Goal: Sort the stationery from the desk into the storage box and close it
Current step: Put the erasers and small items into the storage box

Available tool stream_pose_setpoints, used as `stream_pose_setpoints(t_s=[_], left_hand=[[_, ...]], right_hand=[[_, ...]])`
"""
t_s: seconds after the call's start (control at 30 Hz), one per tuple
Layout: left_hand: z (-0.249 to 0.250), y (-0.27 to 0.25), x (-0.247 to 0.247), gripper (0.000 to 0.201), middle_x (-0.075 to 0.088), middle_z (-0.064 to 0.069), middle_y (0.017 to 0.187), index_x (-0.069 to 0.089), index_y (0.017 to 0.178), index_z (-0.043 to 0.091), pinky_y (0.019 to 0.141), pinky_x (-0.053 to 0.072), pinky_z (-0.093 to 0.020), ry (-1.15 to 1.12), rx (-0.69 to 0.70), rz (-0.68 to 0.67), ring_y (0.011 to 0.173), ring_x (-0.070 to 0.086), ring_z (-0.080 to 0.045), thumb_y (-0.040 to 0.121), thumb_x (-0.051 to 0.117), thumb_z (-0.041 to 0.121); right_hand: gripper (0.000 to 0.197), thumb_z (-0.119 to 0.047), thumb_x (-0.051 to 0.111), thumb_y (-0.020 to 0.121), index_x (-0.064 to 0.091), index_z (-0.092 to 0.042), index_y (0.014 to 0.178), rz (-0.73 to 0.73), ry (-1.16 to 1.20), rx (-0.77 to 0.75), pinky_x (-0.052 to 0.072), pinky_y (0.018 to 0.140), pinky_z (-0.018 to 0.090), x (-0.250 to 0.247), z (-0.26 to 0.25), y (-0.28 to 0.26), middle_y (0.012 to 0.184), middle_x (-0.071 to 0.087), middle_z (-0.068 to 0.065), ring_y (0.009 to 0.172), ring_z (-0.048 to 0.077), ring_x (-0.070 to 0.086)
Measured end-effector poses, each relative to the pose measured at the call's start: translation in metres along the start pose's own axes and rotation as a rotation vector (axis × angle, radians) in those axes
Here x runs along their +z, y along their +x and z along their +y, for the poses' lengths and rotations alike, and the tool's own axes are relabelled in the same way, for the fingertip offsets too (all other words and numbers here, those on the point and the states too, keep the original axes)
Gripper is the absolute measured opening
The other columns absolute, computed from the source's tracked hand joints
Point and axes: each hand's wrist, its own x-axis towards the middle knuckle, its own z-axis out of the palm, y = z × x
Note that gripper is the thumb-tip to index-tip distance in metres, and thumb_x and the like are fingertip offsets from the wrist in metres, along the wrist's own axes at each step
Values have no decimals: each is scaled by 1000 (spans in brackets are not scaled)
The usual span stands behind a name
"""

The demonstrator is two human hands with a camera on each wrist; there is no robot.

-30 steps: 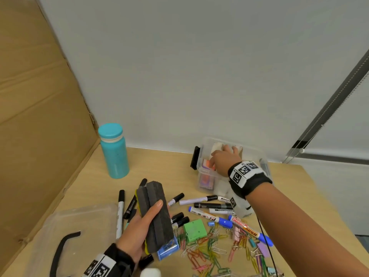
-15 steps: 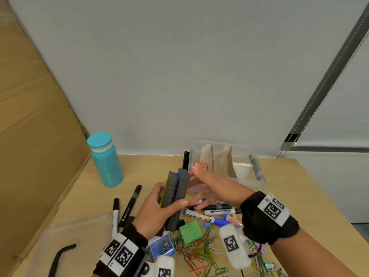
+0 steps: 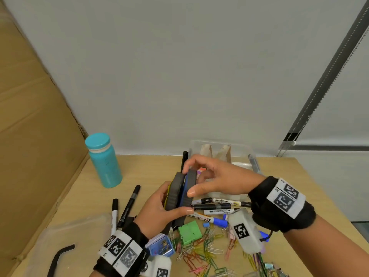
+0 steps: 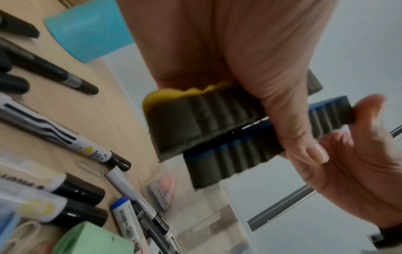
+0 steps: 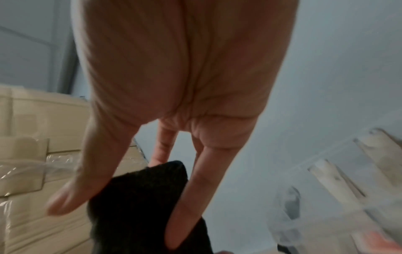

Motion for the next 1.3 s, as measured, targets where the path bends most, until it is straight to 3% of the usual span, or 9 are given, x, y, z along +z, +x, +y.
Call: stream_pose_setpoints(t_s=[0.1, 0.23, 0.37, 0.47, 0.63, 0.8, 0.9, 1.17, 1.3], left_hand=[[5, -1, 6, 53, 70, 9, 103, 52, 116, 20, 74, 51, -15, -13, 38, -7, 92, 68, -5, 72, 78, 9], [11, 3, 14, 51, 70, 10, 104, 52, 117, 24, 75, 51, -16, -70, 86, 13, 92, 67, -5, 72, 75, 19], [1, 6, 8, 46, 68, 11, 106, 52, 113, 31, 78, 49, -14, -53, 88, 138, 95, 63, 4, 71, 71, 33], [-11, 5, -1, 50, 66, 8, 107, 53, 116, 26, 81, 46, -17, -49, 24, 202, 94, 62, 5, 71, 67, 42], [-22, 0, -8, 45, 63, 13, 101, 51, 114, 35, 79, 42, -14, -68, -25, 221, 89, 60, 8, 73, 65, 44], [-23, -7, -14, 52, 58, 24, 106, 40, 124, 45, 83, 40, -9, -104, -6, 212, 96, 55, 20, 80, 67, 40], [-25, -10, -18, 49, 57, 25, 108, 43, 114, 51, 86, 37, -11, -116, -13, 219, 96, 53, 22, 74, 71, 54], [-25, -16, -17, 33, 56, 24, 95, 45, 104, 47, 80, 39, -13, -116, -20, 207, 88, 54, 23, 78, 66, 43], [-30, -21, -19, 36, 58, 24, 94, 44, 107, 48, 77, 40, -5, -110, -32, 213, 88, 55, 23, 81, 65, 34]], right_hand=[[40, -21, 81, 73, 58, -20, 106, -52, -89, -4, 50, 94, 46, -6, -9, -4, 95, 63, -16, 78, 15, 65], [39, -16, 79, 75, 58, -25, 107, -71, -187, -5, 53, 91, 38, -24, -16, -8, 102, 69, -3, 88, 20, 68], [26, -15, 73, 82, 62, -26, 102, 277, -276, -70, 54, 80, 23, -37, -11, -6, 98, 67, -8, 76, 13, 69], [19, -16, 65, 87, 58, -24, 103, 610, -470, -59, 53, 75, 24, -41, 6, 4, 100, 63, -6, 78, 12, 65], [17, -20, 56, 93, 48, -20, 108, 730, -613, 92, 51, 74, 29, -35, 43, 36, 105, 60, 2, 86, 17, 59], [18, -27, 56, 92, 47, -18, 105, 706, -832, 133, 54, 68, 37, -39, 35, 38, 97, 63, 3, 79, 22, 60], [17, -23, 54, 93, 47, -15, 107, 681, -902, 157, 52, 65, 36, -36, 30, 43, 99, 61, 5, 78, 24, 59], [10, -13, 55, 89, 45, -17, 87, 469, -1158, 306, 41, 61, 32, -23, 43, 88, 94, 64, 6, 68, 24, 49], [12, -22, 64, 85, 57, -18, 94, 315, -1221, 407, 42, 67, 32, -19, 53, 95, 96, 62, 4, 86, 26, 62]])
